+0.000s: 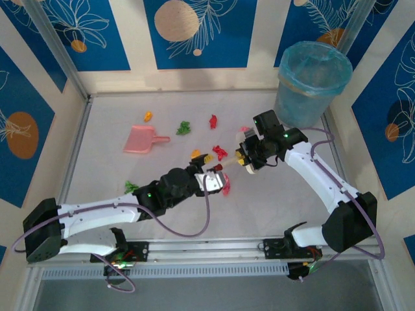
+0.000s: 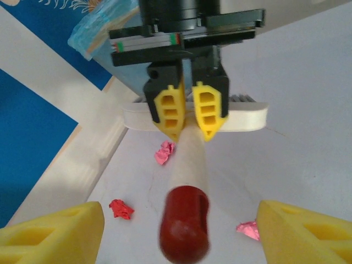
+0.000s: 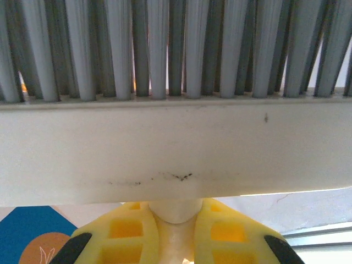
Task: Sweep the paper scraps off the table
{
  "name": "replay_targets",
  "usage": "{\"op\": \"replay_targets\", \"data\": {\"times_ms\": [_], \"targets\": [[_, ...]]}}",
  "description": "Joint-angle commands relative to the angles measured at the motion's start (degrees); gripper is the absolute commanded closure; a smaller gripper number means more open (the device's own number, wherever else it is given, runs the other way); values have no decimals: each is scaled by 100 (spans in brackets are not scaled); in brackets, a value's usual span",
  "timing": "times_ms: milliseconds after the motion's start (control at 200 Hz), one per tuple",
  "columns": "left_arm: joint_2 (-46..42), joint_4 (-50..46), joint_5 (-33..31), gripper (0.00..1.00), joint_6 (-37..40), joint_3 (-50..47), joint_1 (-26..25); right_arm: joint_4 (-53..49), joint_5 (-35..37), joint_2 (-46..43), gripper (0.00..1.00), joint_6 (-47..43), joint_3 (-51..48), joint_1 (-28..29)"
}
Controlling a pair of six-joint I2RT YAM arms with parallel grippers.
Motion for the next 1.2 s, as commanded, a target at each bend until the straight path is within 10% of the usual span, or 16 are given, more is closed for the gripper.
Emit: {"op": "replay_targets", "data": {"times_ms": [0, 480, 1000, 1195], "targets": [[88, -292, 361, 30, -116, 307, 83, 18, -189, 7, 100, 70, 89, 46], [637, -770, 830, 47, -425, 882, 377, 169, -292, 19, 100, 94, -44, 91], [755, -439, 533, 100, -463, 755, 403, 169, -274, 112, 100, 80, 18, 174], [570, -213, 206, 100, -789, 678, 427, 534, -407, 40, 100, -181, -89, 174]]}}
